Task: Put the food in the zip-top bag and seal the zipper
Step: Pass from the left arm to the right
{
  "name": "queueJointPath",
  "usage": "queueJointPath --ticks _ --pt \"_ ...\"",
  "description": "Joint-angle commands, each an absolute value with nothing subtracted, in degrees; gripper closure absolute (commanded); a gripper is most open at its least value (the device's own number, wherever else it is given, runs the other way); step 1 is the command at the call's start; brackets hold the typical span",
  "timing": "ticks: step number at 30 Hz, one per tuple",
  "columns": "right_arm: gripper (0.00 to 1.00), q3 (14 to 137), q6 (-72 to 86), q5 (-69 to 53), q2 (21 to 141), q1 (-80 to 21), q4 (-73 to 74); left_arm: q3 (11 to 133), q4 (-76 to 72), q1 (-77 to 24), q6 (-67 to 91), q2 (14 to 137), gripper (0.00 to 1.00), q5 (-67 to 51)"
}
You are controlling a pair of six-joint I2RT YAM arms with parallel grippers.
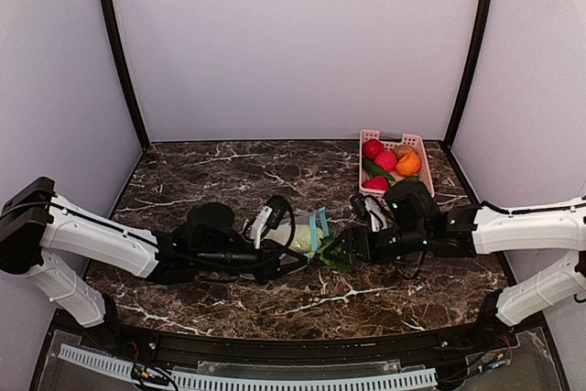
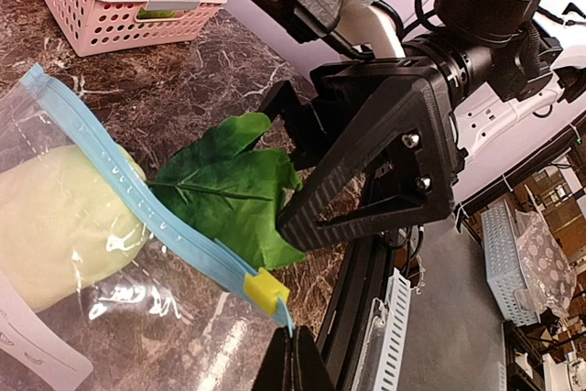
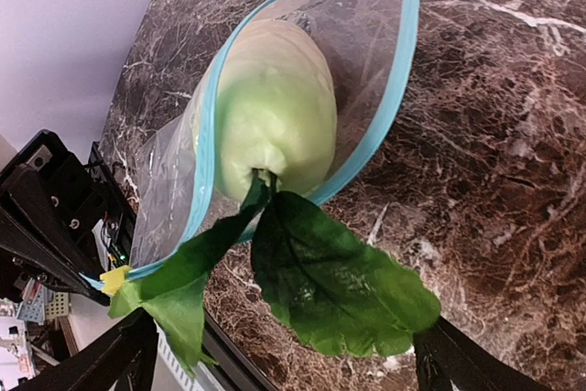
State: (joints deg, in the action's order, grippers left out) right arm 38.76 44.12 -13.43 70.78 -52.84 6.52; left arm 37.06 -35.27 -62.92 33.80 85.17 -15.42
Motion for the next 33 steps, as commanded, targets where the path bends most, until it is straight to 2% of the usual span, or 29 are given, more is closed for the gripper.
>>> queueJointPath --ticks 1,5,7,12,17,18,19,20,21,25,27,33 --pt "0.04 38.25 42.35 -17.41 74.38 -52.66 -3.54 36.12 -35.81 -63.11 33.91 83.16 0.99 -16.03" --pt "0.05 39.31 42.45 -17.48 76.99 -52.62 -6.22 35.58 -34.85 -63.15 33.37 82.5 0.99 -16.77" --pt "0.09 39.75 42.48 -17.4 78.44 -52.58 -7.38 35.14 -34.73 -63.11 33.27 82.3 0.99 -17.07" --pt "0.47 40.69 43.25 -17.08 81.01 -52.55 -8.93 34.45 -33.79 -63.11 33.02 82.25 0.99 -18.01" --pt "0.78 39.94 42.19 -17.19 79.85 -52.56 -8.36 33.04 -30.22 -63.11 32.62 79.53 0.97 -16.74" --pt "0.83 39.79 41.47 -17.66 79.73 -52.56 -8.09 32.63 -29.52 -63.11 32.61 78.97 0.94 -16.5" --pt "0.88 39.6 40.67 -18.89 79.7 -52.6 -7.81 32.44 -28.04 -63.11 32.65 77.71 0.82 -16.03" --pt "0.94 39.51 39.93 -19.9 79.76 -52.64 -7.39 32.08 -27.42 -63.11 32.72 76.95 0.77 -15.8" --pt "0.97 39.4 38.85 -20.83 79.86 -52.69 -7.02 31.95 -25.91 -63.11 33.03 75.53 0.64 -15.31" --pt "1.0 37.99 36.36 -24.13 79.41 -53.24 -6.06 33.36 -18.3 -62.98 34.37 70.81 0.3 -11.91" --pt "1.0 37.28 35.09 -26.08 78.44 -53.58 -5.62 34.94 -12.85 -62.55 35.07 68.97 0.22 -9.8" --pt "1.0 36.84 30.67 -32.34 75.34 -54.98 -2.87 36.16 -4.11 -56.07 38.14 67.63 0.15 -8.1"
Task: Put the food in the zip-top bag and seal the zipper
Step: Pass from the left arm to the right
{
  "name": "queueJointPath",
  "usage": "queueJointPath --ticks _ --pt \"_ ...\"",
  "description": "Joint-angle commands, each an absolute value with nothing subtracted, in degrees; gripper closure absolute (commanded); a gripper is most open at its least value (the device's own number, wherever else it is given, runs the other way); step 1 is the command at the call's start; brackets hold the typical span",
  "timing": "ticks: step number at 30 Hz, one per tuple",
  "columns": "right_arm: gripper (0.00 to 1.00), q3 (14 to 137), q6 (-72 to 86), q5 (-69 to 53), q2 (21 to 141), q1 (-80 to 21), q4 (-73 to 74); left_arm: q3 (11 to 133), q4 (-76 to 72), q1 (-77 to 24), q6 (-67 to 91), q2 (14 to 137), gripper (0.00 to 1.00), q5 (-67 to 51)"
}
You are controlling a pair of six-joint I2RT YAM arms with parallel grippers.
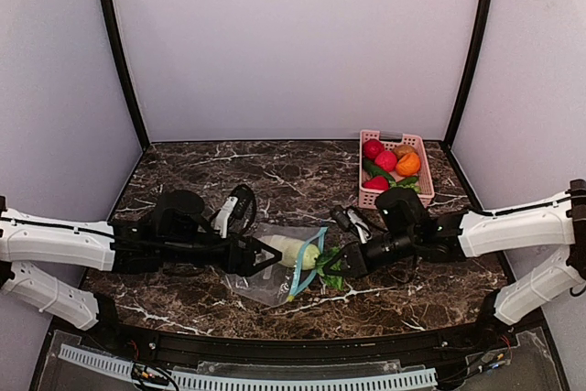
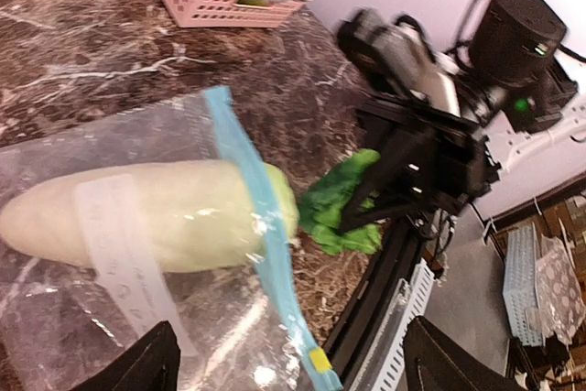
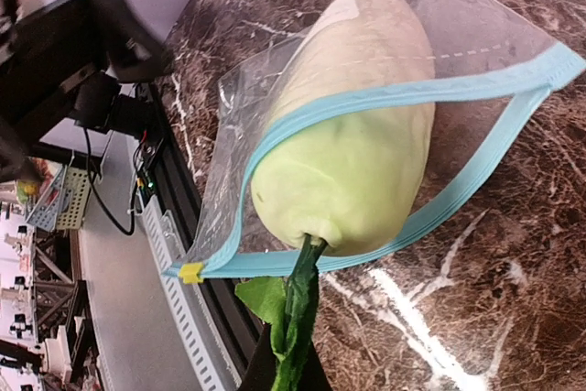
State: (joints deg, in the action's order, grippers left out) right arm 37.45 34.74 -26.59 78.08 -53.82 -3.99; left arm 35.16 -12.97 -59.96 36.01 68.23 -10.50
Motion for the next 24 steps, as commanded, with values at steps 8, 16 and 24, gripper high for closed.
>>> queueJointPath --ticks 8,16,24 --pt "1.0 33.95 30.99 -35.78 74.01 -55.94 -2.91 38.89 -7.5 -45.48 37.75 76.71 0.14 -14.89" --pt "1.0 32.37 32.34 -35.99 73.66 -56.01 -5.45 47.04 -8.15 -41.6 33.09 88.98 0.14 -19.6" --pt "1.0 33.37 32.17 -36.53 75.09 -56.07 -6.47 53.15 -4.62 -40.6 29.28 97.08 0.17 -19.1"
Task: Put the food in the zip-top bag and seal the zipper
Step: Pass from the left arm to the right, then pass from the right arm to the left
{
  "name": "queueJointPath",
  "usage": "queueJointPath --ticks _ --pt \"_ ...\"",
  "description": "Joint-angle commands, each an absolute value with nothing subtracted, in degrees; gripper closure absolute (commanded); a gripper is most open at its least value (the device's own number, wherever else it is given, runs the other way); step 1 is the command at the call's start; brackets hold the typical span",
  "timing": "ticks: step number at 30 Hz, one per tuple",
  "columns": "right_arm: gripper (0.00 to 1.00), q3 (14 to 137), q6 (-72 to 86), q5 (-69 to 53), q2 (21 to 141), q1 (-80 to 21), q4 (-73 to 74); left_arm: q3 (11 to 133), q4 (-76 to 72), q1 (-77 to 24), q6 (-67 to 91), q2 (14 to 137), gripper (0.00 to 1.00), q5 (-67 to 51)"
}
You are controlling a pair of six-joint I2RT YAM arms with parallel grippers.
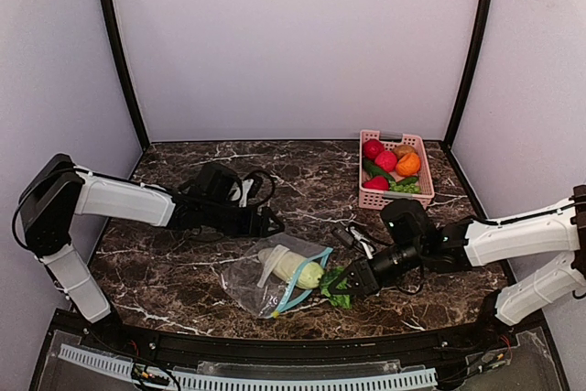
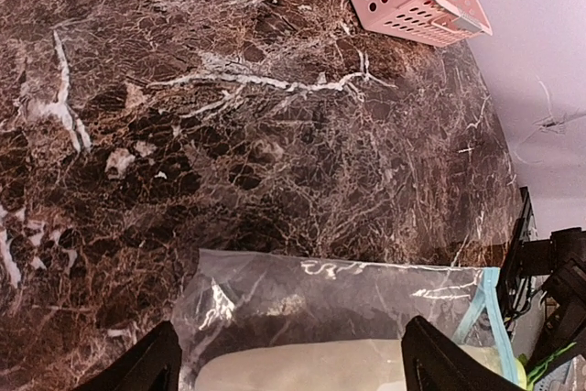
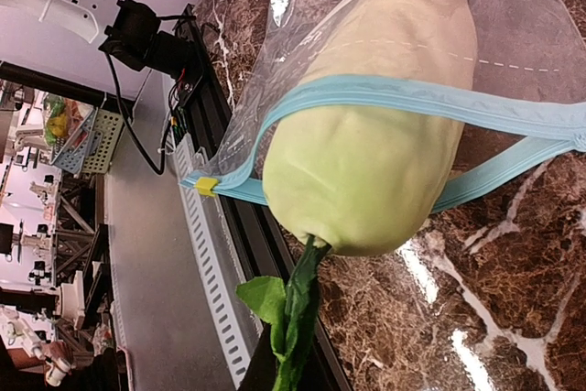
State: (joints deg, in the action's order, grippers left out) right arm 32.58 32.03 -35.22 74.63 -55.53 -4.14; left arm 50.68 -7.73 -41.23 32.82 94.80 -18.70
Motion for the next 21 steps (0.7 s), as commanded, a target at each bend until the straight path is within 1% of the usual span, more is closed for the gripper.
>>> queueJointPath --ticks 1,3,5,7,8,11,16,21 --pt "1.0 33.27 32.21 -36.56 75.22 -56.05 -6.57 53.76 -4.6 -40.43 29.1 97.63 0.17 -19.04" --pt "1.0 33.23 32.18 -36.56 75.44 -56.03 -6.8 55.03 -4.36 -40.12 28.69 99.18 0.2 -19.22" --pt "1.0 33.25 32.17 -36.73 75.78 -56.06 -6.93 56.29 -4.24 -39.86 28.39 100.76 0.25 -19.7" --pt "1.0 33.29 32.2 -36.69 76.17 -56.06 -6.94 57.52 -4.07 -39.74 28.19 102.09 0.33 -20.02" --pt "1.0 33.23 32.34 -36.55 76.25 -56.06 -7.01 58.39 -3.63 -39.73 27.99 102.93 0.36 -20.03" --pt "1.0 33.3 32.63 -35.34 76.18 -56.07 -7.03 59.48 -2.39 -39.72 27.67 104.09 0.47 -19.89" --pt "1.0 33.83 33.37 -32.57 76.34 -56.07 -7.17 59.88 -1.8 -39.68 27.32 105.69 0.51 -19.86" --pt "1.0 34.15 34.59 -30.13 77.03 -55.96 -7.38 60.15 -1.33 -39.73 27.01 106.65 0.62 -19.93"
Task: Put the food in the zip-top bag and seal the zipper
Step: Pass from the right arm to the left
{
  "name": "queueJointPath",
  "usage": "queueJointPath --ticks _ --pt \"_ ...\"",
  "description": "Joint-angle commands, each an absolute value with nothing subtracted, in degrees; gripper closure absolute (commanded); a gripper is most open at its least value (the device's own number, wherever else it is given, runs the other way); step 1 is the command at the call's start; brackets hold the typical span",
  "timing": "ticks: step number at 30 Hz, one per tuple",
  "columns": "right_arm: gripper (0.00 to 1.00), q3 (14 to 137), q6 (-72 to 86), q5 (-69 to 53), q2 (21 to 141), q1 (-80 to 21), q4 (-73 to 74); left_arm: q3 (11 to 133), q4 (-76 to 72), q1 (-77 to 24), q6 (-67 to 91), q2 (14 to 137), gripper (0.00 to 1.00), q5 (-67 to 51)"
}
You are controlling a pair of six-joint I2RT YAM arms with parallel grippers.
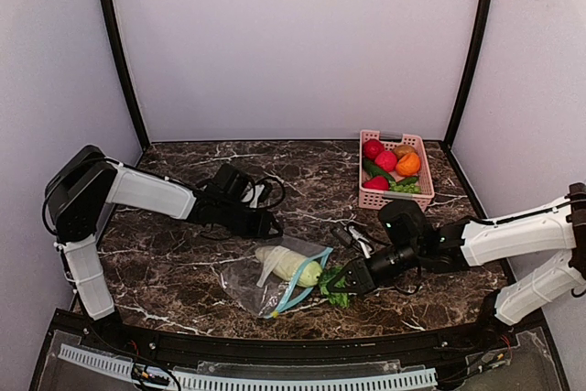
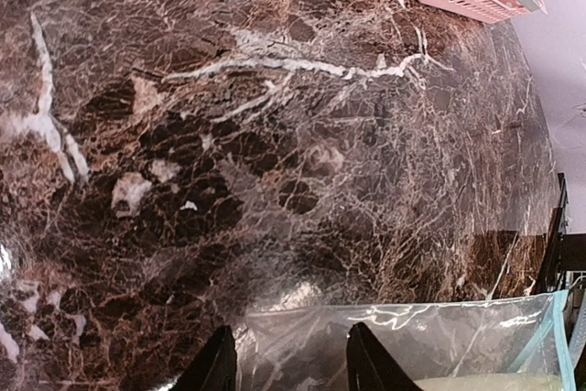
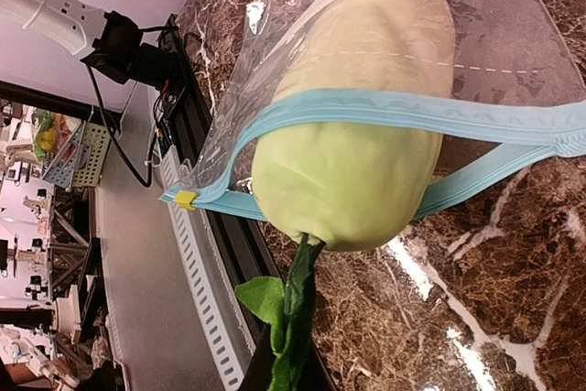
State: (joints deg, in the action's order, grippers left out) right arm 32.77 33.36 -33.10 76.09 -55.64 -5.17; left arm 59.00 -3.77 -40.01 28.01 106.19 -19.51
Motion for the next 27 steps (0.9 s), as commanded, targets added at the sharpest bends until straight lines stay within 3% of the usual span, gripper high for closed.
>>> queueJointPath --ticks 1,5,7,19,27 --pt "1.0 34.2 34.89 -29.47 77.14 -55.98 -7.38 60.13 -1.32 -39.68 26.95 106.72 0.66 -19.9" --pt "1.0 34.52 36.41 -26.77 77.83 -55.8 -7.38 59.84 -1.32 -39.73 27.17 106.78 0.9 -20.22" --pt "1.0 34.9 37.15 -25.6 78.32 -55.77 -7.53 59.5 -1.93 -39.73 27.61 106.79 0.98 -21.08" --pt "1.0 40.37 39.34 -14.81 83.05 -55.86 -6.6 54.72 -10.74 -40.52 29.2 104.73 0.99 -26.38" --pt "1.0 45.18 38.84 -15.41 89.01 -56.43 -6.41 52.01 -14.46 -40.93 30.97 103.38 0.99 -26.56"
